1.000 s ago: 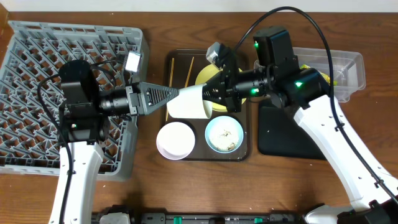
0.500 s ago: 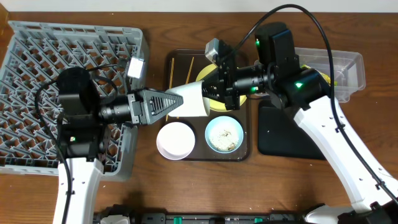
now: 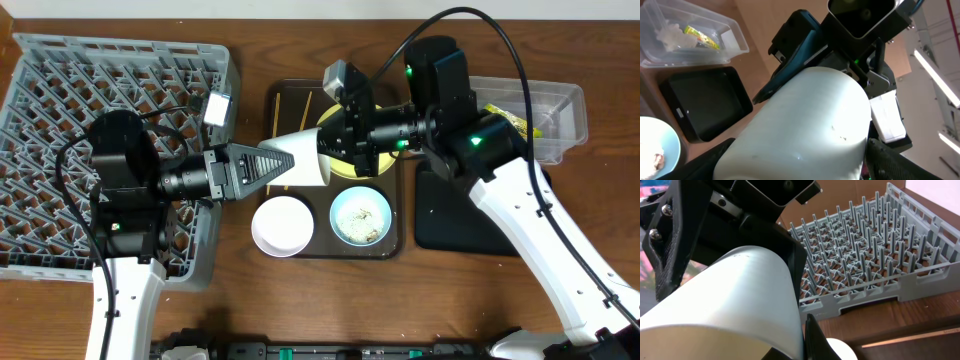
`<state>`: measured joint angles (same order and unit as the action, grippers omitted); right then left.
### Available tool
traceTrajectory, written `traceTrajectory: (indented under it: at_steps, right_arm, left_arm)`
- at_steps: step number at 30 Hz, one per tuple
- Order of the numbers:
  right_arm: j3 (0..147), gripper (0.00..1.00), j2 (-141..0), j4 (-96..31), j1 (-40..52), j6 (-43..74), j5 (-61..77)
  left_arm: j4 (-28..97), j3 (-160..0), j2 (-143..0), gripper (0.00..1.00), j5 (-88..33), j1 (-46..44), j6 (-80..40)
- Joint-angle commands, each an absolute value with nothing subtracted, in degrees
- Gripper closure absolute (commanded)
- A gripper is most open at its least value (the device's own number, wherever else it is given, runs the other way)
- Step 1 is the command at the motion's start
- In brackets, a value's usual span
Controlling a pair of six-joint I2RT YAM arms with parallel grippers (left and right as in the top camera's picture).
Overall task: Sort waste into correct bins and load items into the dishwasher
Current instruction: 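Hand the white cup from the right gripper to the left gripper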
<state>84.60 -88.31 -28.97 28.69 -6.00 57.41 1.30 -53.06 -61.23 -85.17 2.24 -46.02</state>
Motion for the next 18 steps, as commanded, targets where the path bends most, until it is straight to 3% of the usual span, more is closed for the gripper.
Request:
traceTrajectory:
  at_steps: [1,5,8,10,11,12,14,18]
  right_arm:
    - [84.79,0.99,-89.27,-28.64,29.32,-5.19,49.69]
    - [84.79,0.99,-89.27,-28.36,29.23,-5.19,49.45]
    - [84.79,0.99,-89.27,-29.41,29.17,-5.19,47.57]
    - [84.79,0.82,-89.25,-29.95,29.15,-5.19,46.04]
    - [84.79,0.61,-89.25,-30.35,29.06,-5.19,45.1]
    - [84.79,0.51,-89.25,-30.85,28.88,-5.19,44.05]
    - [84.82,0.44,-88.86,-31.94,28.27,-5.19,42.83]
    - [84.79,0.4,-87.15,-33.91,25.52,-5.08,42.3]
  left_arm:
    - [0.73,-53.69,-59.37,0.23,-90.08,1.52,-48.16]
    - [0.51,-53.69,-59.42,0.36,-90.08,1.52,-48.12]
    - [0.45,-53.69,-59.42,0.4,-89.97,1.52,-48.07]
    - [0.1,-53.69,-59.42,0.41,-89.97,1.54,-46.65]
    - [0.08,-53.69,-59.42,0.41,-89.91,1.54,-45.65]
    - [0.1,-53.69,-59.42,0.43,-89.6,1.54,-44.97]
    - [0.1,-53.69,-59.44,0.46,-88.86,1.65,-42.85]
    - [0.12,-53.69,-59.46,0.48,-86.28,1.69,-41.56]
